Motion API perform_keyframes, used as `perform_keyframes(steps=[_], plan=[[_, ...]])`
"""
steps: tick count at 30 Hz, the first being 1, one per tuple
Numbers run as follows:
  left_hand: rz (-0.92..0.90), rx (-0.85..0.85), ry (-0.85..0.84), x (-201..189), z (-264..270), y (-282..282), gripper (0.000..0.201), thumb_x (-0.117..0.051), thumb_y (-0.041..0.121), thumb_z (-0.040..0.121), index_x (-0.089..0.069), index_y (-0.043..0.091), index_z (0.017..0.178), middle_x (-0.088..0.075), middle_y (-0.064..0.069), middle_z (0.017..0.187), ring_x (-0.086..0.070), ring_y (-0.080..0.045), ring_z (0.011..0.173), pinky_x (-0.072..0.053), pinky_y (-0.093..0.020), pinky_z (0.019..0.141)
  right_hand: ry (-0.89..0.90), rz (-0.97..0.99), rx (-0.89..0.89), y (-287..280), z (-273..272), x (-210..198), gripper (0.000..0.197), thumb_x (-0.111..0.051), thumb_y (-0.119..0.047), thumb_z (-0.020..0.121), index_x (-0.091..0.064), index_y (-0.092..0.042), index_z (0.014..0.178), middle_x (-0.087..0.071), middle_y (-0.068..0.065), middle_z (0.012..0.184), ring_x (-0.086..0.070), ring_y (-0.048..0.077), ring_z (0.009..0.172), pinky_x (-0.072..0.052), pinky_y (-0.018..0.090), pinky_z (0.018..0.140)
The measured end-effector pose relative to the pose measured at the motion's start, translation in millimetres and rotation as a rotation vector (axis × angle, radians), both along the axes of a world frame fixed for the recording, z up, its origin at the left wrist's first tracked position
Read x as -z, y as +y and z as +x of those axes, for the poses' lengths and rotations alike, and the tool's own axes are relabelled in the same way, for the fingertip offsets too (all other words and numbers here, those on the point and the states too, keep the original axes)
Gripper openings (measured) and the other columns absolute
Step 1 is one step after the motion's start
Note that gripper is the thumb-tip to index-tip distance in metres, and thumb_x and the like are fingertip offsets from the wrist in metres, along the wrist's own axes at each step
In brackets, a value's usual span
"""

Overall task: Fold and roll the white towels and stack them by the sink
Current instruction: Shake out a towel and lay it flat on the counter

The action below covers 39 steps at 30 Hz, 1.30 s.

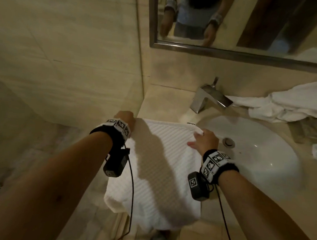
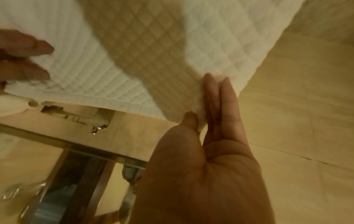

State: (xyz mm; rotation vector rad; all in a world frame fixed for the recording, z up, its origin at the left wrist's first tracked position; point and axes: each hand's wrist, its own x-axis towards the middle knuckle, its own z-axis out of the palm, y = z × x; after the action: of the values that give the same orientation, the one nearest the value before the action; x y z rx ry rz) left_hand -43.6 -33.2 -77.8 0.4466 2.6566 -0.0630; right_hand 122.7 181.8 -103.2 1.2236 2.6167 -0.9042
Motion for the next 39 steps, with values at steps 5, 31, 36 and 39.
perform_keyframes(steps=[5,31,36,39], plan=[[0.150,-0.055,0.106,-0.2,-23.0,38.9,0.030,-0.041,0.021,0.100,-0.055,0.000,0.116,-0.058,-0.024,0.119,-0.056,-0.039,0.110,-0.044,-0.037,0.082,0.045,-0.061,0.071,35.1,-34.6,12.5,0.032,-0.061,-0.021,0.094,-0.062,0.001,0.117,-0.066,0.014,0.115,-0.060,0.027,0.111,-0.041,0.023,0.077],[0.147,-0.017,0.165,34.2,-177.7,126.4,0.027,-0.035,0.012,0.099,-0.055,0.002,0.114,-0.060,-0.021,0.118,-0.059,-0.039,0.106,-0.047,-0.042,0.083,0.122,0.090,-0.226,41.8,-170.6,55.3,0.073,-0.051,0.002,0.085,-0.011,-0.002,0.146,0.006,0.030,0.152,-0.035,0.040,0.131,-0.034,0.021,0.102],[0.138,0.030,0.156,43.5,-193.6,142.4,0.025,-0.034,0.013,0.100,-0.052,0.003,0.114,-0.058,-0.022,0.119,-0.057,-0.040,0.107,-0.046,-0.043,0.085,-0.121,0.155,-0.317,43.1,-197.2,56.7,0.044,-0.033,-0.014,0.093,-0.049,0.004,0.130,-0.031,0.039,0.137,-0.024,0.055,0.130,-0.011,0.074,0.106],[0.127,0.051,0.144,45.5,-202.0,155.6,0.031,-0.033,0.014,0.101,-0.054,0.005,0.122,-0.057,-0.019,0.125,-0.056,-0.037,0.112,-0.045,-0.040,0.090,0.055,0.071,-0.133,51.7,-204.4,57.6,0.056,-0.045,-0.010,0.092,-0.025,0.005,0.142,0.015,0.026,0.154,-0.012,0.038,0.144,-0.028,0.039,0.115]])
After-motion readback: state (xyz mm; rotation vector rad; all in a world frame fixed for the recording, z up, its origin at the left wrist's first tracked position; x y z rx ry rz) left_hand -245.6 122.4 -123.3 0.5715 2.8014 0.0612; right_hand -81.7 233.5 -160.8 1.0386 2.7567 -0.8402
